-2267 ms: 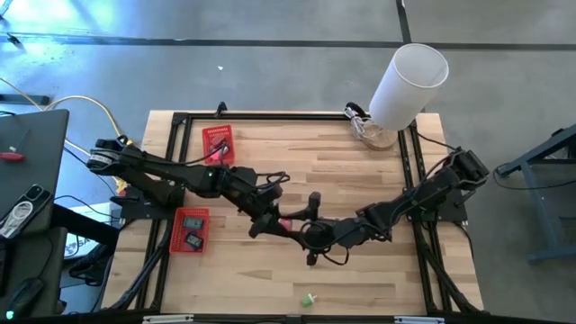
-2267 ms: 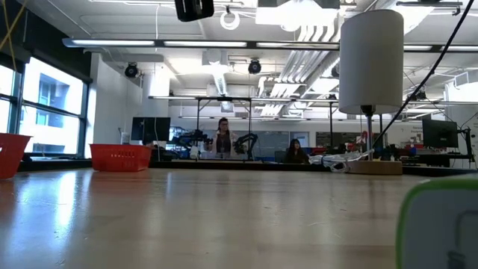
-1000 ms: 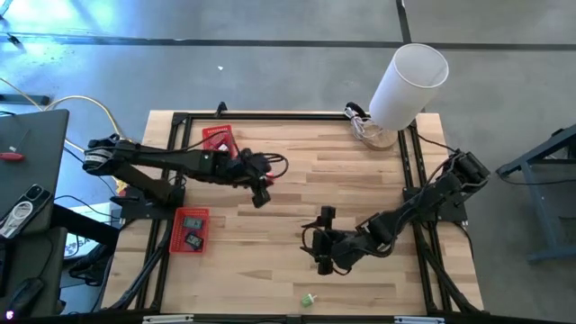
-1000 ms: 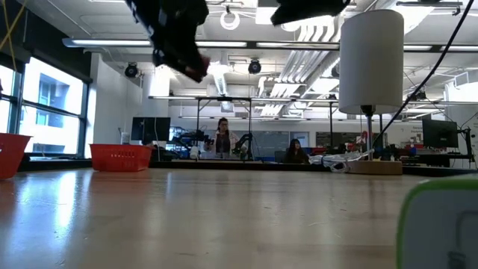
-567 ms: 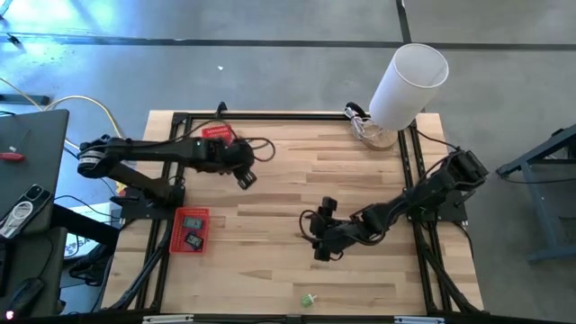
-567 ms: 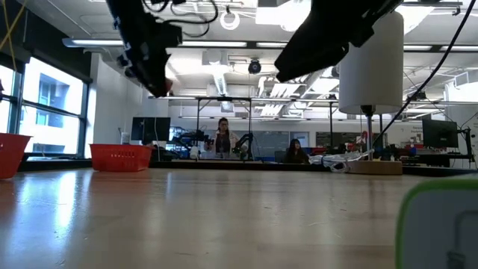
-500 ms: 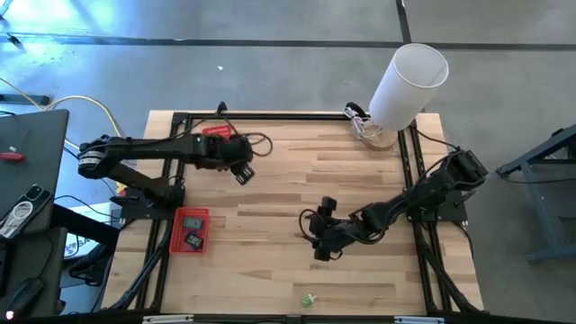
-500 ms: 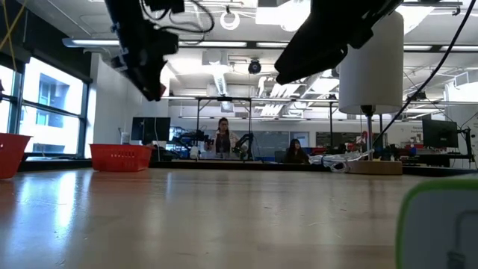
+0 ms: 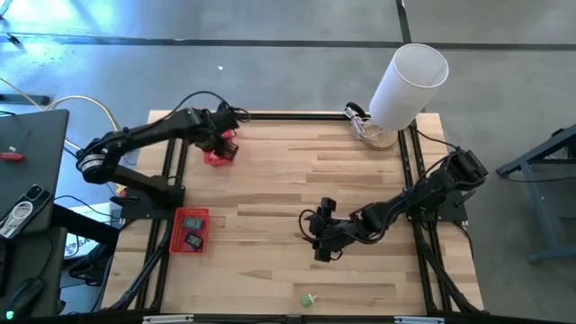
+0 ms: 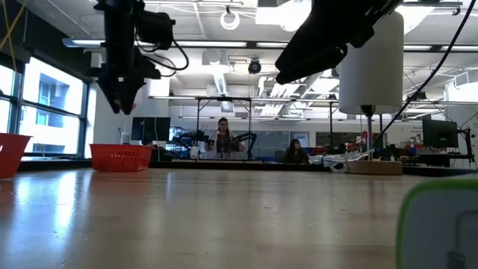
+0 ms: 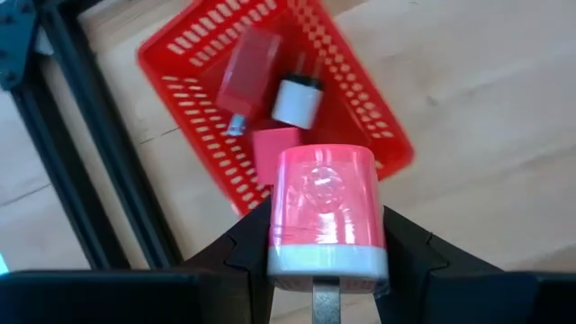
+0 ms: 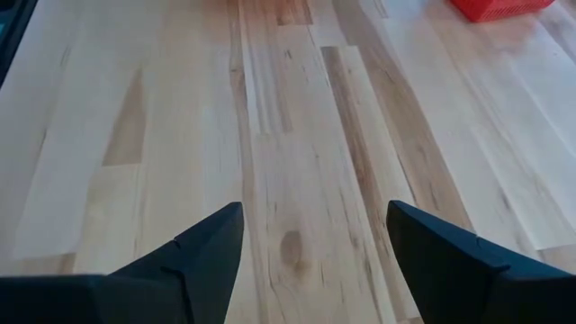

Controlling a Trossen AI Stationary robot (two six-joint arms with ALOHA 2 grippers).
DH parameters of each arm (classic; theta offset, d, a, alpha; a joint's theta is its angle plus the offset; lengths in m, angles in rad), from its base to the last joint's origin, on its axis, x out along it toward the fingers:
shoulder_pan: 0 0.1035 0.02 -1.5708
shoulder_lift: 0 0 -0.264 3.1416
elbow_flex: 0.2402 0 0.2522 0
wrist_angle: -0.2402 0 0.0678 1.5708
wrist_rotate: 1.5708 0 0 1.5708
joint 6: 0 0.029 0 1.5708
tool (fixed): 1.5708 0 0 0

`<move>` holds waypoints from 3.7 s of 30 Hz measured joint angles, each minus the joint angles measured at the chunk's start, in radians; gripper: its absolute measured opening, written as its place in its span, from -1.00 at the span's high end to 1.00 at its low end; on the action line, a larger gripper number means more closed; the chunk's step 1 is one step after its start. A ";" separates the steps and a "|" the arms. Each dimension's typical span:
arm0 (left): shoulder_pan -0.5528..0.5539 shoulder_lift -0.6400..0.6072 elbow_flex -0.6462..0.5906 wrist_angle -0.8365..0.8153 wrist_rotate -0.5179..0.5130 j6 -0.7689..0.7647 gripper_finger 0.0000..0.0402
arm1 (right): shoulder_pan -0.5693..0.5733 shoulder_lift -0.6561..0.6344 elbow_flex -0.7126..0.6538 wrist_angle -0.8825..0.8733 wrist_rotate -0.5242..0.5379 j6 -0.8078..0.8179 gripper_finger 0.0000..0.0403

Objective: Pick & Place Office items
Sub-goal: Put the pink charger adapter into the bottom red bin, then put the green adaptor into the top red bin

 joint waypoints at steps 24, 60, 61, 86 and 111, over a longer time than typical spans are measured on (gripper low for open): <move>0.190 0.236 -0.005 0.032 0.062 0.069 0.36 | 0.000 0.000 0.000 0.001 0.000 -0.001 -0.30; 0.202 0.331 -0.005 0.101 0.073 0.137 0.36 | 0.000 0.000 0.000 0.001 0.000 -0.008 -0.30; 0.202 0.331 -0.005 0.101 0.073 0.137 0.36 | 0.000 0.000 0.000 0.000 0.000 -0.008 -0.30; 0.202 0.323 0.025 0.057 0.070 0.259 -0.11 | 0.000 0.000 0.000 0.001 0.000 -0.008 -0.30; -0.275 -0.068 0.085 -0.019 0.009 0.076 -0.11 | 0.115 0.000 0.000 -0.054 -0.204 -0.009 -0.30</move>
